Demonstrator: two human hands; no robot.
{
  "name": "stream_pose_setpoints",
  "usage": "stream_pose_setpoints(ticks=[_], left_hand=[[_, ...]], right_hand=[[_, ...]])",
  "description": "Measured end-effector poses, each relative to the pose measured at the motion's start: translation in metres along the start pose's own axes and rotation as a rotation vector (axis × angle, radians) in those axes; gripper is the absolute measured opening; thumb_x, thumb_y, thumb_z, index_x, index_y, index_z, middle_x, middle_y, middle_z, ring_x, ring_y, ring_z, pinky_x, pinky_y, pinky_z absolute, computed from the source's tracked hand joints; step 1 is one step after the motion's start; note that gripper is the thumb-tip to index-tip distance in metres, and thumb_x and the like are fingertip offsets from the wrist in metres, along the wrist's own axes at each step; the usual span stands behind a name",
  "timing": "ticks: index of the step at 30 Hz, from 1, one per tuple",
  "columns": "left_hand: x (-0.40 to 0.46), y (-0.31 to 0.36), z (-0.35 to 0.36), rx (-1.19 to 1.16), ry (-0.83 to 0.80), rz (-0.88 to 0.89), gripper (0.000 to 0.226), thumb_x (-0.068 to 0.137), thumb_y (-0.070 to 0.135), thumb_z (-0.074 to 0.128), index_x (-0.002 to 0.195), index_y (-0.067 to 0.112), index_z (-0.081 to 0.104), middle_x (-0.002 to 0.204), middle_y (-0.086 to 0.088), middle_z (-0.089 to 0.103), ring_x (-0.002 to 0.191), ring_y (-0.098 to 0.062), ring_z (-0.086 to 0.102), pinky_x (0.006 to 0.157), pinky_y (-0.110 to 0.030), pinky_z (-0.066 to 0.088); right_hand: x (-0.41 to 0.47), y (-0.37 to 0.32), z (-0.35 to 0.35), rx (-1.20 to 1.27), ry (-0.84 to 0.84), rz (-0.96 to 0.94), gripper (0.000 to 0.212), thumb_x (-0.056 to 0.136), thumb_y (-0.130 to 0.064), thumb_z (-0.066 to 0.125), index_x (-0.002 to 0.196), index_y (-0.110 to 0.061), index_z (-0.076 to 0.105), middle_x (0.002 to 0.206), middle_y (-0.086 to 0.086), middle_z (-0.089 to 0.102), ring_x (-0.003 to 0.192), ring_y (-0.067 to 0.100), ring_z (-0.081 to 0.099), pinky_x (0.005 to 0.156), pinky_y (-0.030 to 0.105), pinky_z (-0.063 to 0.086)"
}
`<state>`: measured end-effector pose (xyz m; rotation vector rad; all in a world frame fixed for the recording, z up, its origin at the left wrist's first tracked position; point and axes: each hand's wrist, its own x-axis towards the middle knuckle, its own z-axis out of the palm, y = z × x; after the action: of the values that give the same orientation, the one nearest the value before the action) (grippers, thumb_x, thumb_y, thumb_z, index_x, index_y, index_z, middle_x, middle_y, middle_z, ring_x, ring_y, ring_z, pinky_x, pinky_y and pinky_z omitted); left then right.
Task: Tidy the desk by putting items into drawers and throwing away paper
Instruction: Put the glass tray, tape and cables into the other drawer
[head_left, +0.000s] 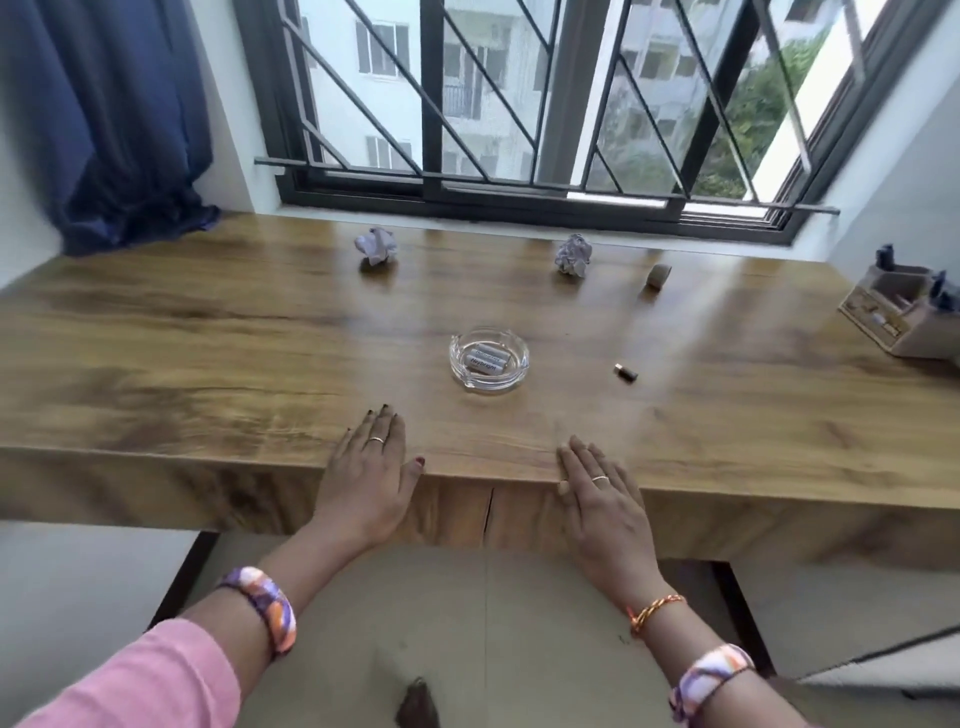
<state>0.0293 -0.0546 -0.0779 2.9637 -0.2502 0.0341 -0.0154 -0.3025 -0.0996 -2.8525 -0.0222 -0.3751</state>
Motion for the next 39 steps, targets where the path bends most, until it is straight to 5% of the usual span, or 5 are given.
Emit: stream_pose_setpoints(ticks=[4,11,15,24,39], left_hand=[[-0.027,-0.030,0.002,0.192,-0.008,0.195,0.092,0.059,0.040,0.074,0.138,0.008,0.039,0.144,-0.012,0.046,0.135,-0.027,0.040,0.115,-0.034,0.017],[-0.083,-0.100,0.030,0.178,-0.079,0.186,0.077,0.049,0.030,0.085,0.121,0.019,0.061,0.149,-0.013,0.034,0.135,-0.028,0.034,0.102,-0.038,0.040],[-0.100,-0.168,0.045,-0.177,-0.577,-0.237,0.059,0.088,0.032,0.058,0.140,0.013,0.039,0.150,-0.010,0.034,0.136,-0.021,0.037,0.105,-0.020,0.032],[-0.052,-0.259,0.033,-1.561,-0.042,-1.287,0.030,0.100,0.028,0.037,0.076,0.011,0.043,0.078,-0.009,0.053,0.059,-0.018,0.059,0.066,-0.032,0.043],[-0.037,-0.285,0.038,-1.740,-0.064,-1.386,0.029,0.100,0.019,0.034,0.075,0.005,0.041,0.078,-0.015,0.050,0.068,-0.022,0.054,0.070,-0.030,0.048]], right_hand=[[-0.022,-0.009,0.006,-0.079,-0.019,0.006,0.082,0.060,-0.013,0.067,0.137,-0.010,0.040,0.143,0.009,0.045,0.137,0.024,0.032,0.113,0.032,0.003],[-0.062,-0.063,0.044,0.303,-0.197,0.215,0.089,0.082,-0.012,0.060,0.149,-0.023,0.001,0.153,-0.002,-0.030,0.139,0.025,0.022,0.093,0.027,0.039],[-0.061,-0.104,0.093,0.976,-0.540,0.686,0.060,0.093,-0.014,0.050,0.146,-0.017,0.019,0.117,0.009,0.058,0.096,0.023,0.059,0.077,0.033,0.047],[0.016,-0.161,0.168,2.009,0.001,1.511,0.059,0.093,-0.054,0.020,0.135,-0.018,0.044,0.128,0.010,0.052,0.112,0.029,0.052,0.093,0.046,0.039],[0.017,-0.167,0.179,1.935,0.143,1.516,0.062,0.097,-0.048,0.014,0.141,-0.010,0.037,0.142,0.014,0.044,0.132,0.030,0.041,0.101,0.044,0.037]])
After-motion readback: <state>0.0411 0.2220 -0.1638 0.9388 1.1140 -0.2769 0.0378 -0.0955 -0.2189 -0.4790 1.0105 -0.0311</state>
